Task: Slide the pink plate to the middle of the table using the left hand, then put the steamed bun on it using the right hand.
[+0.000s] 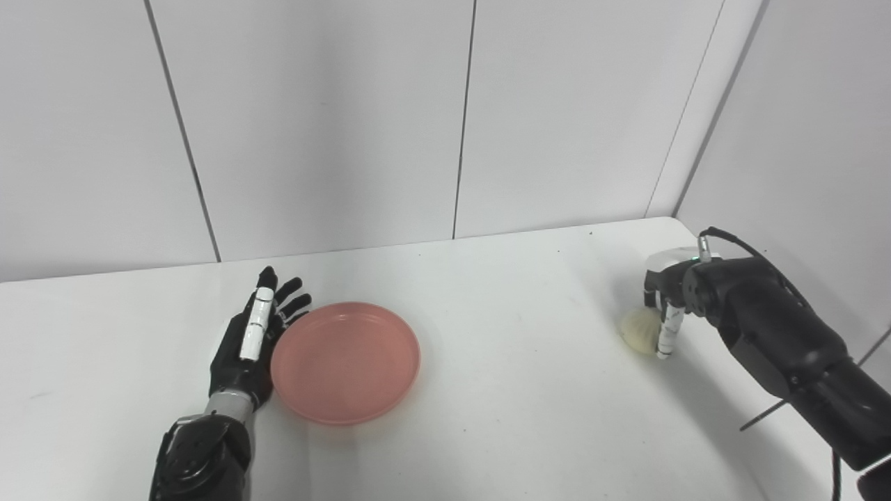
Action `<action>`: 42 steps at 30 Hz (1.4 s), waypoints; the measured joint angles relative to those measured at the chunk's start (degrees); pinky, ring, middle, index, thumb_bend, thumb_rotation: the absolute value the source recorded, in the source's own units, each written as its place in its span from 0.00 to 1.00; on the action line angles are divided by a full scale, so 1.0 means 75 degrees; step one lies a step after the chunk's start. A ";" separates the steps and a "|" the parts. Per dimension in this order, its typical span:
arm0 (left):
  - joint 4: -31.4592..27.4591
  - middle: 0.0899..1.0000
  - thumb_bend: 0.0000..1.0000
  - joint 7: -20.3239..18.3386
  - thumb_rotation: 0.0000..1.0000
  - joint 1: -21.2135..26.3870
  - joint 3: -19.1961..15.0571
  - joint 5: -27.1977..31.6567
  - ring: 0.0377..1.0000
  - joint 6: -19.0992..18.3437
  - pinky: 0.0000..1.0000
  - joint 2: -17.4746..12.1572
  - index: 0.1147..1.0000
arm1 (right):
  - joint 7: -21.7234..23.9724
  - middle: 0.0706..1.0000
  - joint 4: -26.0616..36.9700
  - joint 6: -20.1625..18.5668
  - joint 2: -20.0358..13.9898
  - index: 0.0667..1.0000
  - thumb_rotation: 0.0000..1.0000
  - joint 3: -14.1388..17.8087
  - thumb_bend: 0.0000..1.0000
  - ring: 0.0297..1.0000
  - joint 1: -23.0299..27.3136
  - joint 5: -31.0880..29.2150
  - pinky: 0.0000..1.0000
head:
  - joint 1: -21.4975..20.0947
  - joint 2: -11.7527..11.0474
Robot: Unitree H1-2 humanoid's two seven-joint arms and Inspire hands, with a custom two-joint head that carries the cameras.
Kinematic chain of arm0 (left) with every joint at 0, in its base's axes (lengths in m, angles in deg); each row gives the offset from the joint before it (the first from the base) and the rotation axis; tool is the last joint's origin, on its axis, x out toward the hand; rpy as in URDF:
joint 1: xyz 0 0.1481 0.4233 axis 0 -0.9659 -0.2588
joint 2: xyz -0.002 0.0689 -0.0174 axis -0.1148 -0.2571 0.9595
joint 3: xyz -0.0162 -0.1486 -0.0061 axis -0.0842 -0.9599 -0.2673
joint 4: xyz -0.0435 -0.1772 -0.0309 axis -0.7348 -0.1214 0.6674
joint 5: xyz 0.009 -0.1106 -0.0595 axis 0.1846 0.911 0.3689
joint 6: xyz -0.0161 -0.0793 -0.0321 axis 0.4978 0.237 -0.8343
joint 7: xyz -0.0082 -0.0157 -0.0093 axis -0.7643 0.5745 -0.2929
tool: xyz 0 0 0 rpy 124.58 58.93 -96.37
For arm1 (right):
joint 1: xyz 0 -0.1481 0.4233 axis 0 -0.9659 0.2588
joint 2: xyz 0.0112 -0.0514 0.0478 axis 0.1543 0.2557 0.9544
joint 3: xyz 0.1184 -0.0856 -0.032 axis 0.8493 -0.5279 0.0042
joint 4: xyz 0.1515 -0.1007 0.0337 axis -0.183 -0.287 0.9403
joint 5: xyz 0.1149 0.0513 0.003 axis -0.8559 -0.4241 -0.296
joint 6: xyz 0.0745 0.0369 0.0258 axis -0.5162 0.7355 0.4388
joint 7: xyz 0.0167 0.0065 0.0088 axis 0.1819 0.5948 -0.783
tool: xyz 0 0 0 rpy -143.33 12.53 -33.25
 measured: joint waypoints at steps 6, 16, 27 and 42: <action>0.0012 0.87 0.70 -0.0004 0.82 0.0007 0.0027 0.0000 0.82 0.0001 0.80 -0.0021 1.00 | -0.1075 0.39 0.0009 0.0107 0.0265 0.49 0.01 0.0688 0.53 0.31 -0.0394 -0.0879 0.27 | 0.0012 -0.0012; 0.0013 0.87 0.69 -0.0006 0.83 0.0007 0.0102 -0.0018 0.82 0.0001 0.80 -0.0033 1.00 | -0.1963 0.40 0.0042 0.0214 0.0399 0.48 0.01 0.0890 0.53 0.31 -0.0640 -0.1886 0.27 | 0.0047 -0.0012; 0.0030 0.87 0.67 -0.0011 0.84 0.0010 0.0144 -0.0021 0.82 0.0001 0.79 -0.0037 1.00 | -0.2348 0.38 0.0830 0.0264 0.0421 0.49 0.00 0.0951 0.52 0.28 -0.0721 -0.2577 0.23 | 0.0140 -0.0023; 0.0531 0.86 0.67 0.0108 0.83 0.0224 0.0257 -0.0334 0.79 0.0356 0.80 0.0211 1.00 | -0.2153 0.44 0.2591 0.0503 0.0937 0.45 0.00 0.0671 0.53 0.34 0.0022 -0.3001 0.28 | 0.1301 -0.0070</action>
